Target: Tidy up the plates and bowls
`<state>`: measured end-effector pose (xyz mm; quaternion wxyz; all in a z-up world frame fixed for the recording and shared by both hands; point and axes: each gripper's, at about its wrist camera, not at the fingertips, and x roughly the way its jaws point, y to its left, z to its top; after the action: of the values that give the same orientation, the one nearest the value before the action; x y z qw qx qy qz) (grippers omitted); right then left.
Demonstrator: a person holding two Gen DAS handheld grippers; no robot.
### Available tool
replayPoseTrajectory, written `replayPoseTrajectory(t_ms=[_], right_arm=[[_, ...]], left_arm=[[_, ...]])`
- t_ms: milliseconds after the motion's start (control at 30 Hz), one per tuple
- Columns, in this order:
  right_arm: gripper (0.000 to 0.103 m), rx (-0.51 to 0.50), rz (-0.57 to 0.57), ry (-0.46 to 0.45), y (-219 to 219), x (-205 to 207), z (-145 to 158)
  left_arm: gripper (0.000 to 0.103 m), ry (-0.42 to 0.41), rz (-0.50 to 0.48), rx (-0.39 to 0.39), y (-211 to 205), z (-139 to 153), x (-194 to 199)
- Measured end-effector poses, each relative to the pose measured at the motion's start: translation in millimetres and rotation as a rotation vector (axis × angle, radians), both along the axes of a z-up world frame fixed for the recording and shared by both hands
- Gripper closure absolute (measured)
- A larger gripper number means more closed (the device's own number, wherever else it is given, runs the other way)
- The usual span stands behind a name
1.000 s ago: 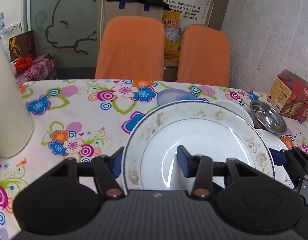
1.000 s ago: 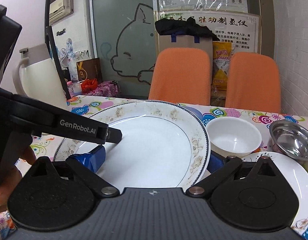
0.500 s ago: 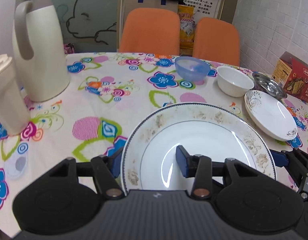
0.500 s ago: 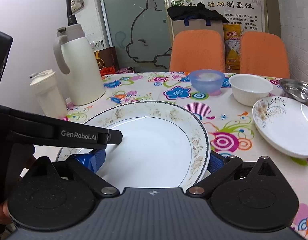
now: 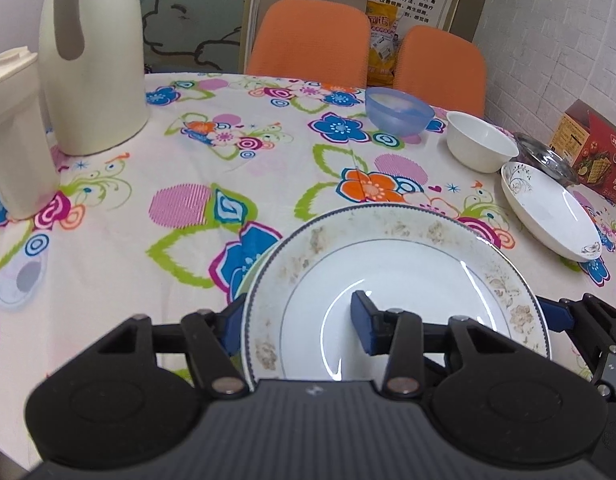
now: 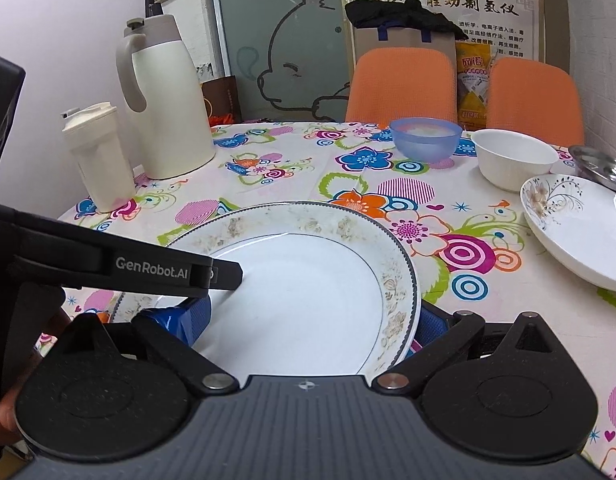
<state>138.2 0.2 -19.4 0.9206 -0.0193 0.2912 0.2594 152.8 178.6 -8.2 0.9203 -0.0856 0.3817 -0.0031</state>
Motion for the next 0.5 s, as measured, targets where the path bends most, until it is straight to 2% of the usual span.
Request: replayPoseTrajectory(t_ms=[100,167,233,367,500], right_arm=[[0.014,-0.002,-0.007,0.004,-2.0,5.0,-2.8],[0.014,0.009,-0.011,0.032,-3.6,9.3,-5.8],[0.015,0.018,-0.001,0.040,-5.1,11.0,-8.0],[0.015,0.069,-0.034,0.019,-16.3,11.4,-0.7],[0.015,0.112,-0.061,0.026,-32.9,14.6,6.6]], left_arm=[[0.058,-0.006,-0.012,-0.006,0.2,-2.3,0.7],[0.052,-0.033,-0.021,0.023,-3.4,1.0,-1.6],[0.041,-0.059,-0.029,0.045,-6.8,6.1,-3.7],[0.036,-0.101,-0.023,0.085,-9.5,16.0,-8.2],[0.032,-0.114,-0.019,0.058,-7.8,23.2,-8.5]])
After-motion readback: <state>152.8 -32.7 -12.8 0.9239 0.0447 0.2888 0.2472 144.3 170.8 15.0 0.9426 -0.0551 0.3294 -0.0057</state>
